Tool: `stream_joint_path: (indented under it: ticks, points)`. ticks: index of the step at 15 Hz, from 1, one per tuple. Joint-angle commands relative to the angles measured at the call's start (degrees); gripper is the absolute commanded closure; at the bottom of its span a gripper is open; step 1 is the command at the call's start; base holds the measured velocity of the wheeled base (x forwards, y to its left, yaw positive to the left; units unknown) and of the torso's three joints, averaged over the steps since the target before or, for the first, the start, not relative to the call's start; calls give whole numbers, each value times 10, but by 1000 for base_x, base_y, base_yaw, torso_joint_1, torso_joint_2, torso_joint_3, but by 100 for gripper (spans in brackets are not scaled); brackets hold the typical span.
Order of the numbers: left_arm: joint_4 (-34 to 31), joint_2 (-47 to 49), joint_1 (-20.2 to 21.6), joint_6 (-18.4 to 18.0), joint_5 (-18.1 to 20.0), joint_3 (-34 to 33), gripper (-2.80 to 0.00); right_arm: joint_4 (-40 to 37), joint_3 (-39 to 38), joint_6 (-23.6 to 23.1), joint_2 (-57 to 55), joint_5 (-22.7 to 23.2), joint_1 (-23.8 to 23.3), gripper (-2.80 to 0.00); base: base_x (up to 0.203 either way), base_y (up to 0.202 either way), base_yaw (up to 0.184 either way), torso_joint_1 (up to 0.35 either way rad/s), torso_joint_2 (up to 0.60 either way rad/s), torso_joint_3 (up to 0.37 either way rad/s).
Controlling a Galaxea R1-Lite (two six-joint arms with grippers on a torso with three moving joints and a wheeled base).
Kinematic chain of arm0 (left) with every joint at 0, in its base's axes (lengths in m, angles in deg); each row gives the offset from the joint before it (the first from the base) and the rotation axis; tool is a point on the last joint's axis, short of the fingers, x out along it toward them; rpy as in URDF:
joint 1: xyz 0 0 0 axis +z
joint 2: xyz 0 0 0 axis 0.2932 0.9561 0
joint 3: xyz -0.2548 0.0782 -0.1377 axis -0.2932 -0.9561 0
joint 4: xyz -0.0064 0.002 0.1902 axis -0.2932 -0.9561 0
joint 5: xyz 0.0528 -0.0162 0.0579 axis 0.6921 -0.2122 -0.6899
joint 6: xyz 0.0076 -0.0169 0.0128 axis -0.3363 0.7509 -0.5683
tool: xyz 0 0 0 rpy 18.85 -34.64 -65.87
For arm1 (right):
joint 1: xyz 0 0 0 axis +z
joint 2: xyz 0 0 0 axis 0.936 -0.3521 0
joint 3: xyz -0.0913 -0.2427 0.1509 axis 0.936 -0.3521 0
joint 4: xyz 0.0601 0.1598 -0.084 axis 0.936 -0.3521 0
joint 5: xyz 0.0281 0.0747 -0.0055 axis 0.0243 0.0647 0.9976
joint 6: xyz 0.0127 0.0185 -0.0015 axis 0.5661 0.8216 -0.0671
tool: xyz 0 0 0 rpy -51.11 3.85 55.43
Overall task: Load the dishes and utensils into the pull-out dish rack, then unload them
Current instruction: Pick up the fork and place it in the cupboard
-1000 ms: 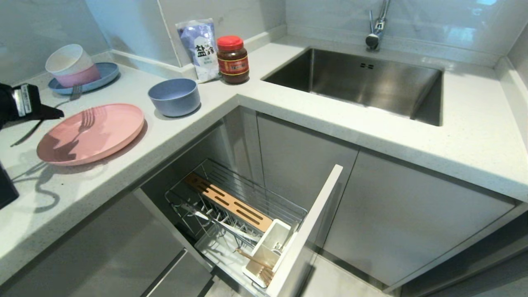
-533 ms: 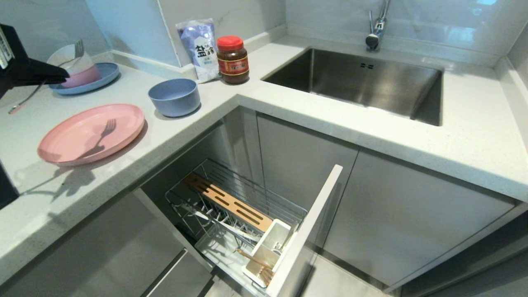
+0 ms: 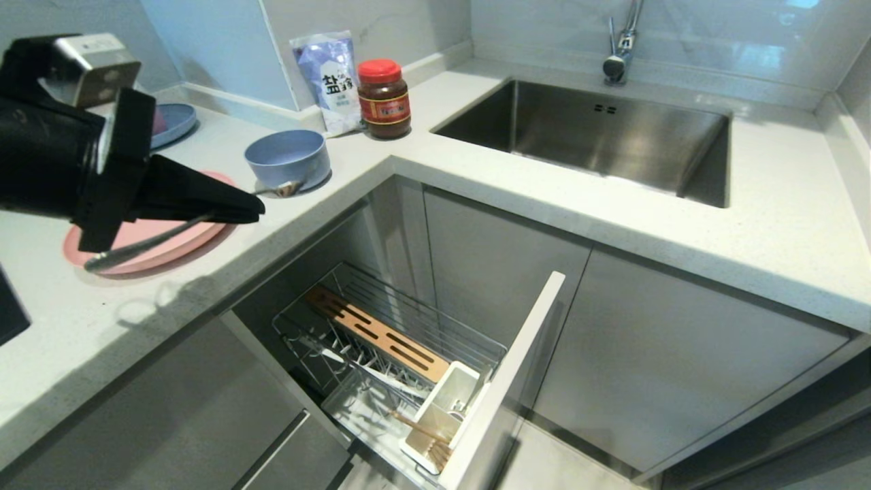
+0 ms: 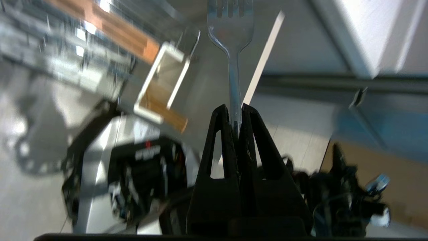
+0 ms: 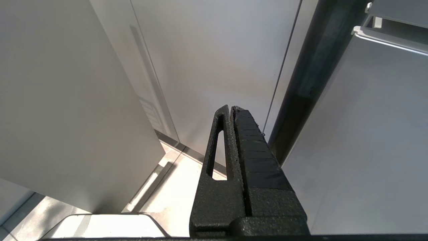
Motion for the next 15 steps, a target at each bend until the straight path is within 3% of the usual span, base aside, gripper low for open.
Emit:
stream_joint_path:
  ticks: [1,4,7,11,15]
  points:
    - [-46,44,-24,-6,-4,-1,0,0,-1,0,2,0,0,0,0,0,0,0,0,0]
    - [-108,97,-28,-72,-54,-1,0,0,-1,0,2,0,0,0,0,0,0,0,0,0]
    - [-119,143,-43,-90,-83,-13,0,0,-1,0,2,0,0,0,0,0,0,0,0,0]
    - [-79,178,-86,-96,-122,-66,0,0,-1,0,2,0,0,0,0,0,0,0,0,0]
    - [0,231,-155,-96,-193,-94,0,0,-1,0,2,0,0,0,0,0,0,0,0,0]
